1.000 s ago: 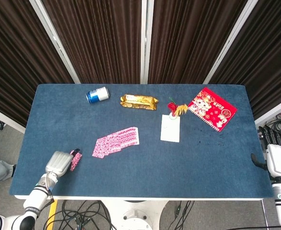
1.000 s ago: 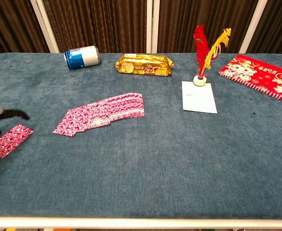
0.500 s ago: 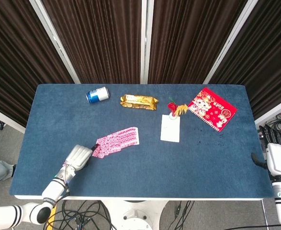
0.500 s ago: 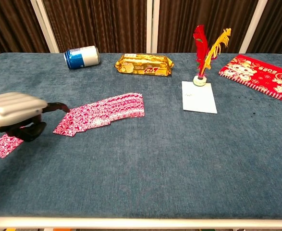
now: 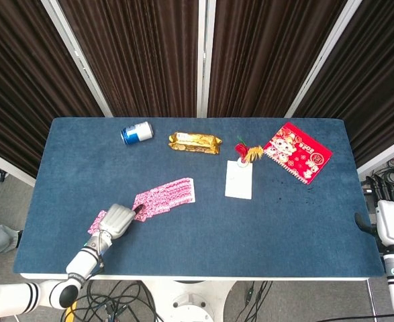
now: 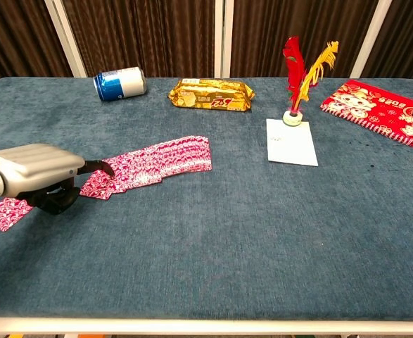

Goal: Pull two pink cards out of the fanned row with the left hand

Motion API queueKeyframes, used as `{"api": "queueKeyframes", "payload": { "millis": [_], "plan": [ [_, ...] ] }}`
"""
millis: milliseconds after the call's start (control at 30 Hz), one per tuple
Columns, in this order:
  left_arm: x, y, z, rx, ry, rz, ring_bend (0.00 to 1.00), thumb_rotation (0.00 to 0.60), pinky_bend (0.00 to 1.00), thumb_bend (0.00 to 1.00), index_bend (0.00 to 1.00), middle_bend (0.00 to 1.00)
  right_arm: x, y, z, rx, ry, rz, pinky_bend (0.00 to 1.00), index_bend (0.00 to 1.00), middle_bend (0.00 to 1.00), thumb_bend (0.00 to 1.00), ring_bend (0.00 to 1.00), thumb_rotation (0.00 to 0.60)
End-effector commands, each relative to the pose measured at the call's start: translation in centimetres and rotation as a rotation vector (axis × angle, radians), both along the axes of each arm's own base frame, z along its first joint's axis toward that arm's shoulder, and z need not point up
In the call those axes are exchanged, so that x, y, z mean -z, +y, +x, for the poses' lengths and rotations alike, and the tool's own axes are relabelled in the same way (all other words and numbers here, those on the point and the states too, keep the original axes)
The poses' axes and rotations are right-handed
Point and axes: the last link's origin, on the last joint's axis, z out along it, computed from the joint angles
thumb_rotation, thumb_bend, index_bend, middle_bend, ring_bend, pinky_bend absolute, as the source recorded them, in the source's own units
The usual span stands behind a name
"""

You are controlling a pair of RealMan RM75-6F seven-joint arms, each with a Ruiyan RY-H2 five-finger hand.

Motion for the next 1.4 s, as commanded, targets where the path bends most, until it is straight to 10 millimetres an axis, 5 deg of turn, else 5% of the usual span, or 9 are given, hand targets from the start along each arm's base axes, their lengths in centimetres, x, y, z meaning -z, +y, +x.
{"api": "queueKeyframes", "payload": {
  "millis": [33,433,1400],
  "plan": [
    [0.2,0.0,-0.1,-0.002,0.008,-0.009,0.89,0.600,0.81,0.71,0.12,0.89,0.1,0.0,0.0,0.000,-0.001,0.001,0.00,0.00,0.00,0.27,0.00,0.600],
    [-0.5,0.8,-1.4,-0.031,0.042,0.015,0.89,0.600,0.81,0.71,0.12,0.89,0.1,-0.2,0.0,0.003,0.000,0.002,0.00,0.00,0.00,0.27,0.00,0.600],
    [-3.2,6.4,-5.3,-0.155,0.106,0.135,0.89,0.600,0.81,0.71,0.12,0.89,0.0,-0.5,1.0,-0.012,0.014,-0.002,0.00,0.00,0.00,0.26,0.00,0.600]
  ]
}}
